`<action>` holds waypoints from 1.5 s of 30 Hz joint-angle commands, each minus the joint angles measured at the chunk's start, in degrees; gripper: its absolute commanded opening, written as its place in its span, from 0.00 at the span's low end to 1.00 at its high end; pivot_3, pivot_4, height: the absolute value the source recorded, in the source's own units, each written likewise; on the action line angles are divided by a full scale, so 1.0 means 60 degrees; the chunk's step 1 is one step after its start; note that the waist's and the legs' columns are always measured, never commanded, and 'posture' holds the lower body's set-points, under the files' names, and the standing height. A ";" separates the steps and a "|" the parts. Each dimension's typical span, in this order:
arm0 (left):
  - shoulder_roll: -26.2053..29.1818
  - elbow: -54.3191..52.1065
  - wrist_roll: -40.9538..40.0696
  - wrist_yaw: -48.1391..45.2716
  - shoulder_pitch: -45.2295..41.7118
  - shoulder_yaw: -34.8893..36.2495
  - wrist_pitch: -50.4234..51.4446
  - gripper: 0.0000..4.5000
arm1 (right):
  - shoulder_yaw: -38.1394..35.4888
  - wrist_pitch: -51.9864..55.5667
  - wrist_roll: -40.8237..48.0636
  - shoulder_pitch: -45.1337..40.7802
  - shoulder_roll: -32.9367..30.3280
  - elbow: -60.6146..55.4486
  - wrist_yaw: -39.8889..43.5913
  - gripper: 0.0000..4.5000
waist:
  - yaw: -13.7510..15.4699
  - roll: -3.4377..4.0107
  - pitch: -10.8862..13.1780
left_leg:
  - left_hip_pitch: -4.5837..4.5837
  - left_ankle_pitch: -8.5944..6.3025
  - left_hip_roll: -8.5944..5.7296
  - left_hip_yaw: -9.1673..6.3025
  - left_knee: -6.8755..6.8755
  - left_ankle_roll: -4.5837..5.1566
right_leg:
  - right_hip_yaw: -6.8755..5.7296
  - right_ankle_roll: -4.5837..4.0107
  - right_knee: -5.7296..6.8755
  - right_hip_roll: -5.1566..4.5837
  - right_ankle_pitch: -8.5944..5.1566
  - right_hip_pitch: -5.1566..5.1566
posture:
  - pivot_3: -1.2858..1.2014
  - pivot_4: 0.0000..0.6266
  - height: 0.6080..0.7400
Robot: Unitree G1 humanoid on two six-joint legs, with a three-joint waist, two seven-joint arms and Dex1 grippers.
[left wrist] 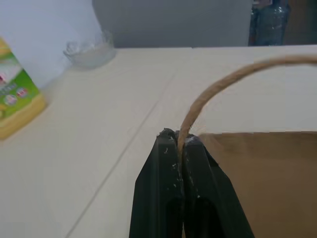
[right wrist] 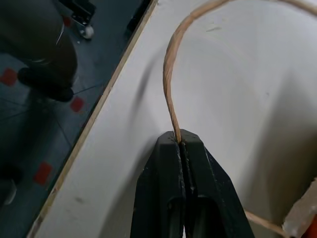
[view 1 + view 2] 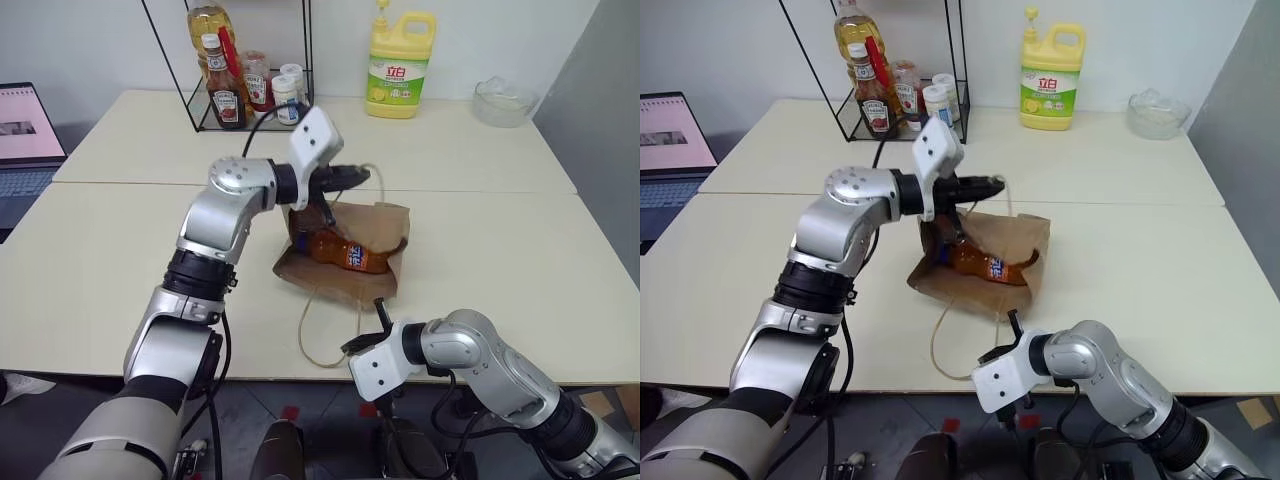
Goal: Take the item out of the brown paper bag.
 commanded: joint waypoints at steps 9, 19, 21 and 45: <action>0.0100 -0.0932 -0.1029 -0.0398 -0.0673 0.0636 0.1012 0.00 | -0.0187 -0.0280 -0.0079 0.0037 -0.0116 -0.0004 -0.0048 0.00 | 0.0000 0.0000 0.0000 | -0.0001 0.0003 0.0000 0.0000 0.0000 -0.0006 | 0.0000 0.0000 0.0001 0.0000 0.0000 0.0000 | 0.52 0.24 1.00; 0.1243 -0.1649 -0.2523 -0.2046 -0.0235 0.0913 0.2384 0.00 | -0.0729 -0.0242 0.0106 0.0282 -0.0286 0.0051 -0.0305 0.04 | 0.0017 0.0000 0.0000 | 0.0001 0.0004 0.0000 -0.0001 0.0002 -0.0006 | -0.0005 0.0000 0.0000 -0.0003 0.0000 0.0009 | 0.52 0.24 1.00; 0.1257 -0.1709 -0.2486 -0.2109 -0.0084 0.0836 0.2329 0.00 | -0.0889 -0.0173 0.0315 0.0308 -0.0360 -0.0094 -0.0189 0.13 | 0.0016 0.0000 0.0000 | 0.0001 0.0004 0.0001 -0.0003 0.0002 -0.0006 | -0.0008 0.0000 -0.0001 -0.0003 0.0000 0.0010 | 0.52 0.24 1.00; 0.0736 -0.0494 -0.2438 -0.1786 -0.0372 0.1015 0.1807 0.00 | -0.1592 0.6542 0.4632 -0.3524 0.0570 -0.1367 -0.1756 0.66 | -0.0035 0.0004 0.0002 | -0.0008 -0.0015 0.0000 -0.0032 -0.0002 0.0027 | -0.0033 -0.0002 -0.0004 -0.0001 -0.0001 0.0006 | 0.52 0.24 1.00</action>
